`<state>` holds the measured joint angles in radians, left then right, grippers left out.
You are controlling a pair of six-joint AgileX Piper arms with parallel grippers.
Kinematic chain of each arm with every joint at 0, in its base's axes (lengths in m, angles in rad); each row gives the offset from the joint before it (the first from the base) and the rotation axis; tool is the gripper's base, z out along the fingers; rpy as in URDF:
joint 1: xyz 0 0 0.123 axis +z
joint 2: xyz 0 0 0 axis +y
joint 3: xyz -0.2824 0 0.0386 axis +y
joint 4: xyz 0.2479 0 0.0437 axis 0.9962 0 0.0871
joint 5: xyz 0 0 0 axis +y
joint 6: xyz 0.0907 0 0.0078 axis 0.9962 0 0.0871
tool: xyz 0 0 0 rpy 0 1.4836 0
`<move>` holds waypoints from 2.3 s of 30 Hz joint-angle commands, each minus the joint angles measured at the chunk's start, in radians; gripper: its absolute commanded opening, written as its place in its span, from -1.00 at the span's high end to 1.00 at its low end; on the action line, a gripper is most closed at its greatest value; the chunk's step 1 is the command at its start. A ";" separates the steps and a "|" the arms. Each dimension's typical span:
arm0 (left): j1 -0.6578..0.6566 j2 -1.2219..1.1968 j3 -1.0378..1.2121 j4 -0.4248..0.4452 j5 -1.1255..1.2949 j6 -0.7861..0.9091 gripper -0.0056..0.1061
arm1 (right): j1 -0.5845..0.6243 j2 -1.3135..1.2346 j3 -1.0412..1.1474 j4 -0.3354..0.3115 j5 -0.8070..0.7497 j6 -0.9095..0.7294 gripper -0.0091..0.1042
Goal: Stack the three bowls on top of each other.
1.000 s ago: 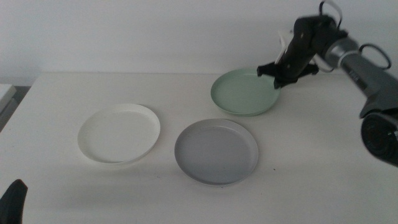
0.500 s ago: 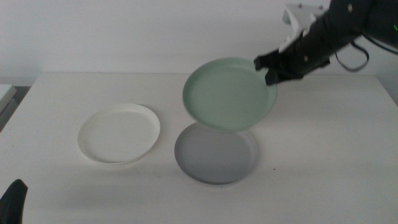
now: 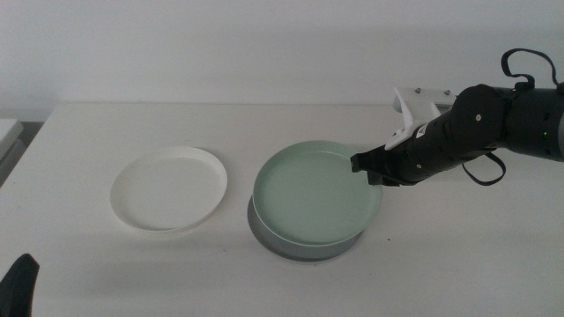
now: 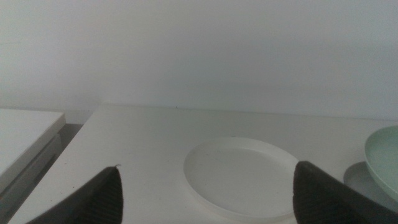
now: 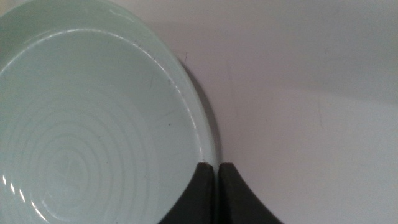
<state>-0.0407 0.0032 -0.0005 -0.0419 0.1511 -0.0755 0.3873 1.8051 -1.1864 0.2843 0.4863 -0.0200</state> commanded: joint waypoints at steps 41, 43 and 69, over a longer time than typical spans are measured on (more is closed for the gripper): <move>-0.001 -0.003 0.000 0.000 -0.013 -0.001 -0.78 | -0.103 -0.845 0.169 0.471 0.239 -0.796 -0.77; -0.001 -0.003 0.000 0.000 -0.013 -0.001 -0.78 | -0.103 -0.840 0.169 0.471 0.230 -0.796 -0.77; -0.001 0.725 -0.812 -0.017 0.938 0.076 -0.78 | -0.103 -0.839 0.169 0.471 0.223 -0.753 -0.77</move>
<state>-0.0407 0.6531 -0.7373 -0.0531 0.9163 -0.0149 0.2893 0.9671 -1.0173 0.7531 0.7188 -0.7694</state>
